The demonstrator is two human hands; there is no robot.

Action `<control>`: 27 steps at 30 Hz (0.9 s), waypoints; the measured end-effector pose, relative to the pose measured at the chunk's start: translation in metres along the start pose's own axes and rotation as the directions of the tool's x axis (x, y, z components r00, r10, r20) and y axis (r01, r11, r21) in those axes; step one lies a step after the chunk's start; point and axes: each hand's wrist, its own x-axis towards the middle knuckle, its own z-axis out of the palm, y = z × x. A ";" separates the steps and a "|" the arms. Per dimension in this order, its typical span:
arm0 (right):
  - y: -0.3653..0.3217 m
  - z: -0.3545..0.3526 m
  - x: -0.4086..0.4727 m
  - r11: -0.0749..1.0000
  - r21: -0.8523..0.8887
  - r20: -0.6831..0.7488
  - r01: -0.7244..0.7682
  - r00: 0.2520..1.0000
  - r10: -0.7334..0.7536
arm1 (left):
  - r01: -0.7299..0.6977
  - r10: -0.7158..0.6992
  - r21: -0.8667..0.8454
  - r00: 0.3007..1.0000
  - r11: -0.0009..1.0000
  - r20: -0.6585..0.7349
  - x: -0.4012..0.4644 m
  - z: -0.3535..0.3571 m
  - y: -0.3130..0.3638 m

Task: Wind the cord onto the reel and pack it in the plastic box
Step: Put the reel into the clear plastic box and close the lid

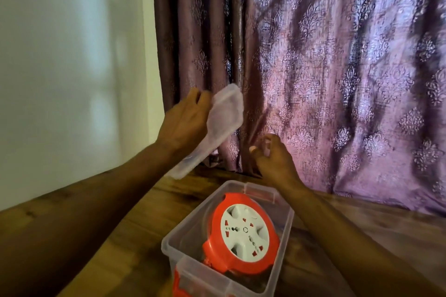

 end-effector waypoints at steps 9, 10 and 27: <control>-0.004 -0.013 0.021 0.837 0.510 0.001 -0.199 0.973 0.231 | 0.530 -0.418 -0.490 0.848 0.692 0.326 0.037 -0.026 0.009; -0.003 -0.013 0.023 0.823 0.524 0.027 -0.221 0.970 0.243 | 0.610 -0.441 -0.495 0.791 0.618 0.425 0.034 -0.024 0.008; 0.036 -0.043 -0.017 0.971 -0.167 0.220 -0.172 0.953 0.207 | 0.432 -0.253 -0.058 0.626 0.900 0.737 -0.058 0.037 0.021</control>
